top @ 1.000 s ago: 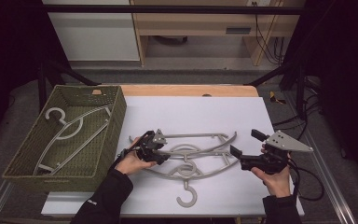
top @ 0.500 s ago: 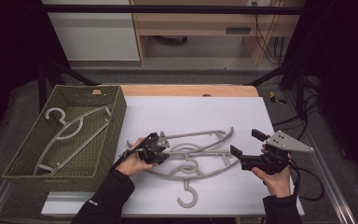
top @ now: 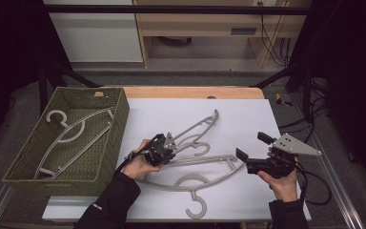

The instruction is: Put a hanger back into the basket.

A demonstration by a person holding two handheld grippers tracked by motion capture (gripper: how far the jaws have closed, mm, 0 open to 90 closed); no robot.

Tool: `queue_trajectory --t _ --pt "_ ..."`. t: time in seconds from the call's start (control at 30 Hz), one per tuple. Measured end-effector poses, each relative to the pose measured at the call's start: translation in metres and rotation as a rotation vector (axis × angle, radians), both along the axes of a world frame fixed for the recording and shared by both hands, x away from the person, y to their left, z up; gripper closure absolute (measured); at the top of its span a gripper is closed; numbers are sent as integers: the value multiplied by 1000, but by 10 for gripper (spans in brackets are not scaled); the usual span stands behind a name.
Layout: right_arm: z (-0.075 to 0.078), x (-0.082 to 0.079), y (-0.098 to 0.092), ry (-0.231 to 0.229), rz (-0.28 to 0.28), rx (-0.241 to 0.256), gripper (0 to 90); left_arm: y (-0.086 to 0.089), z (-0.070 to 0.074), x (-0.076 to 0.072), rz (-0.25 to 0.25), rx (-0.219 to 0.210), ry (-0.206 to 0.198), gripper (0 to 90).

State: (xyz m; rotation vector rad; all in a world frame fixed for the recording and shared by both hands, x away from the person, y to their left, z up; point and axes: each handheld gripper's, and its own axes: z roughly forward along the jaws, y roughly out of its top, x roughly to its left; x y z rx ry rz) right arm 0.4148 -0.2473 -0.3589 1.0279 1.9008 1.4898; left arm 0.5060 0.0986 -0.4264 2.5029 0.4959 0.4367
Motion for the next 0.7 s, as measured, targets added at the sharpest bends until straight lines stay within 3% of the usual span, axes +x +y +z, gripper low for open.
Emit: queue_trajectory --t 0.2,0.37,0.57,0.7 --pt "0 0 0 0 -2 3 40 5 10 2 67 -63 -53 820" --pt "0 0 -1 0 -2 1 40 15 26 2 112 -102 -92 821" --pt "1 0 -1 -2 -3 6 40 25 48 -2 179 -229 -107 821" --pt "1 -1 -2 -4 -6 9 40 30 67 -11 175 -278 -113 822"
